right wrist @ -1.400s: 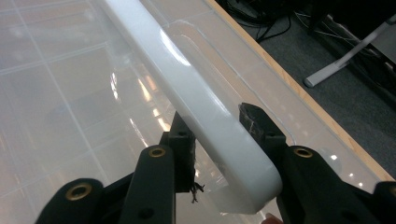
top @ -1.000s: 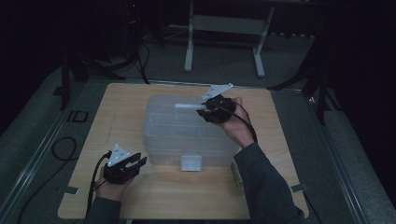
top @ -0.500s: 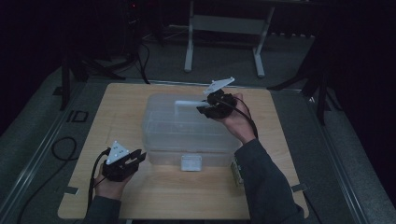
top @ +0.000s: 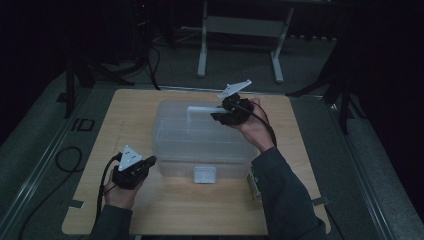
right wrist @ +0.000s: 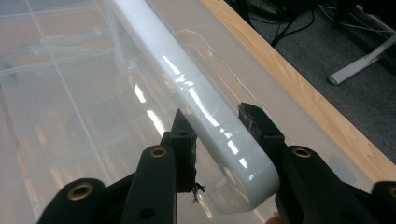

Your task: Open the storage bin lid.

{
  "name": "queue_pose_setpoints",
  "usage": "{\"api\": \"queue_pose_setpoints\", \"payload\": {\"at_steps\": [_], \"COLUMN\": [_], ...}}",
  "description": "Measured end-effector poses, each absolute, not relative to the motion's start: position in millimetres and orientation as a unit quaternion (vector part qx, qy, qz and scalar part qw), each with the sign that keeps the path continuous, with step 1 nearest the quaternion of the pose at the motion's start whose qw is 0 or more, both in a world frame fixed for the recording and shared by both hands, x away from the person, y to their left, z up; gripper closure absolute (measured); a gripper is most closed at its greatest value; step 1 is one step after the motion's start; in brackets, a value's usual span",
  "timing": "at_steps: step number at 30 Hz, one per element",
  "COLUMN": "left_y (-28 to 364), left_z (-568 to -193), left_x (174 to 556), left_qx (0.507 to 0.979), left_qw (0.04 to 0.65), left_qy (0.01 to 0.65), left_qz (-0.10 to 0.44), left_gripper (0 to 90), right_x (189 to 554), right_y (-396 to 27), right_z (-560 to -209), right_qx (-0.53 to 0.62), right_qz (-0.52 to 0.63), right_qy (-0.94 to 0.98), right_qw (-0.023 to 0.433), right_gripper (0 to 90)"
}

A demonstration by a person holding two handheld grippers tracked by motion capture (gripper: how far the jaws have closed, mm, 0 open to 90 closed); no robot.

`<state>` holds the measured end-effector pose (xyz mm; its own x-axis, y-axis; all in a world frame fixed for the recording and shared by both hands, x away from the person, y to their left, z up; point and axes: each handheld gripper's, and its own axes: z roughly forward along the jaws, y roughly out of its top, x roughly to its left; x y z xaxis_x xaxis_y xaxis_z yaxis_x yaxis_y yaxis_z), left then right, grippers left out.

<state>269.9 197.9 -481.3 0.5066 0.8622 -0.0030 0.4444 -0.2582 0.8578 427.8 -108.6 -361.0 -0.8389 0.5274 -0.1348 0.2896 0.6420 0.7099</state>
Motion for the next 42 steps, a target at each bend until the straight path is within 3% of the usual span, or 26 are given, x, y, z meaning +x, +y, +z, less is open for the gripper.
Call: {"api": "queue_pose_setpoints", "payload": {"at_steps": [9,22,26,33,42], "left_y": [197.2,197.8,198.8,199.2,200.7], "left_z": [-478.5,-478.5,-477.5,-474.8,-464.9], "left_x": [270.4,268.9,268.8,269.4,271.4], "left_qx": [0.756,0.758,0.755,0.752,0.748], "left_qw": [0.425,0.424,0.429,0.435,0.444], "left_qy": [0.430,0.429,0.429,0.428,0.425], "left_qz": [0.250,0.249,0.248,0.248,0.251], "left_gripper": [90.0,90.0,90.0,90.0,90.0], "right_x": [427.1,414.1,415.1,407.0,372.1], "right_y": [-108.3,-96.1,-99.9,-126.2,-179.5], "right_z": [-361.1,-358.4,-357.0,-343.0,-337.4], "right_qx": [0.229,0.225,0.244,0.260,0.286], "right_qz": [0.353,0.336,0.335,0.378,0.426], "right_qy": [0.891,0.894,0.884,0.861,0.825], "right_qw": [0.170,0.194,0.214,0.217,0.239], "right_gripper": [67.8,34.2,30.0,30.1,43.0]}}
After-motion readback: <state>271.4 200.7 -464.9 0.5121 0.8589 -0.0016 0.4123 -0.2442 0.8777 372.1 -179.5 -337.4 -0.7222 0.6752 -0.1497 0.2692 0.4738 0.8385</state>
